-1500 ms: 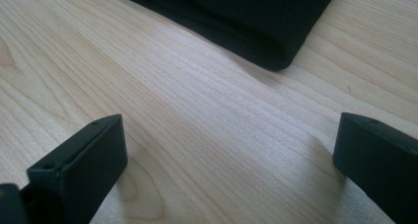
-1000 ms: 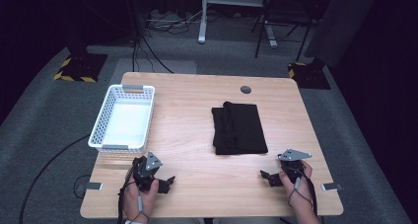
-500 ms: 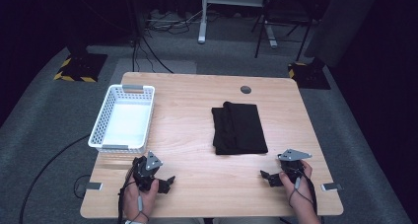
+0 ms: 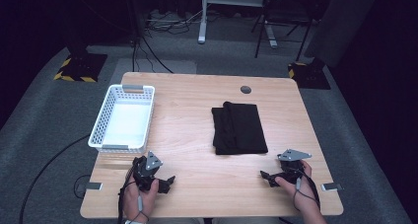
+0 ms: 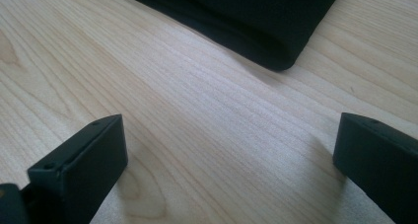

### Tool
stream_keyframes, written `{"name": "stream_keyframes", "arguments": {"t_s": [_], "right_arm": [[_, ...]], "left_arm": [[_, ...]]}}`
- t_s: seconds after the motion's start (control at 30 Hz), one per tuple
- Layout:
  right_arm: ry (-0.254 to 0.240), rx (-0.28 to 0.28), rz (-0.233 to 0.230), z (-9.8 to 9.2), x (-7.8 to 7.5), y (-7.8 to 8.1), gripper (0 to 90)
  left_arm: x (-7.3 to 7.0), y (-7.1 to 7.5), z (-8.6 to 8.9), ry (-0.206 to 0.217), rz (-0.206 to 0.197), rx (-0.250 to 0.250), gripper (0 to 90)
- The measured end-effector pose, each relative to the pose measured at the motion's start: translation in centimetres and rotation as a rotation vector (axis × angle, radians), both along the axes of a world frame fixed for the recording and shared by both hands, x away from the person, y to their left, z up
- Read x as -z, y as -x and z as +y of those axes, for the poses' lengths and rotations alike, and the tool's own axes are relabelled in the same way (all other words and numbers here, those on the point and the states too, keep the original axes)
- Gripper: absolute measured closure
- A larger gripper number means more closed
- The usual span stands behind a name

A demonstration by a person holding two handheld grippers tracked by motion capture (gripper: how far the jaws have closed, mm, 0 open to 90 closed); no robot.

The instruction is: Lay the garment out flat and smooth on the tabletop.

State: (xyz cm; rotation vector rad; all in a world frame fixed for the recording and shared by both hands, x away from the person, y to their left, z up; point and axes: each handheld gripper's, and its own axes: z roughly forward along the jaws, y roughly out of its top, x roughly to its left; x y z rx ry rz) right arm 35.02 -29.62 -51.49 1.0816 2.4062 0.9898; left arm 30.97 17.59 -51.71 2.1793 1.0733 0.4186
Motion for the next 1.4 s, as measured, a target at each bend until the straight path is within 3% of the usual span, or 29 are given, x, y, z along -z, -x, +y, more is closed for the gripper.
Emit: {"name": "stream_keyframes", "arguments": {"t_s": [0.17, 0.27, 0.43, 0.6, 0.77, 1.3, 1.4], "right_arm": [[-0.003, 0.019, 0.004, 0.1, 0.0, 0.0, 0.8], [-0.002, 0.006, 0.006, 0.4, -0.5, 0.1, 8.8], [-0.009, -0.009, -0.004, 0.7, -1.7, 0.1, 9.0], [-0.006, -0.038, 0.018, 1.4, -3.2, 0.1, 10.3], [-0.012, -0.035, -0.005, 1.9, -5.1, -0.1, 10.2], [-0.007, -0.05, -0.016, 2.8, -7.0, -1.5, 10.4], [0.015, -0.044, -0.017, 3.1, -7.4, -1.9, 11.5]], "left_arm": [[0.0, 0.0, 0.0, 0.0, 0.0, 0.0, 0.3], [0.0, 0.0, 0.0, 0.0, 0.0, 0.0, 0.3], [0.0, 0.0, 0.0, 0.0, 0.0, 0.0, 0.3], [0.0, 0.0, 0.0, 0.0, 0.0, 0.0, 0.3], [0.0, -0.1, 0.0, 0.0, 0.0, 0.003, 0.3], [0.0, -0.1, 0.0, 0.002, 0.0, 0.005, 0.3], [0.0, -0.1, 0.0, 0.001, -0.001, 0.006, 0.3]]}}
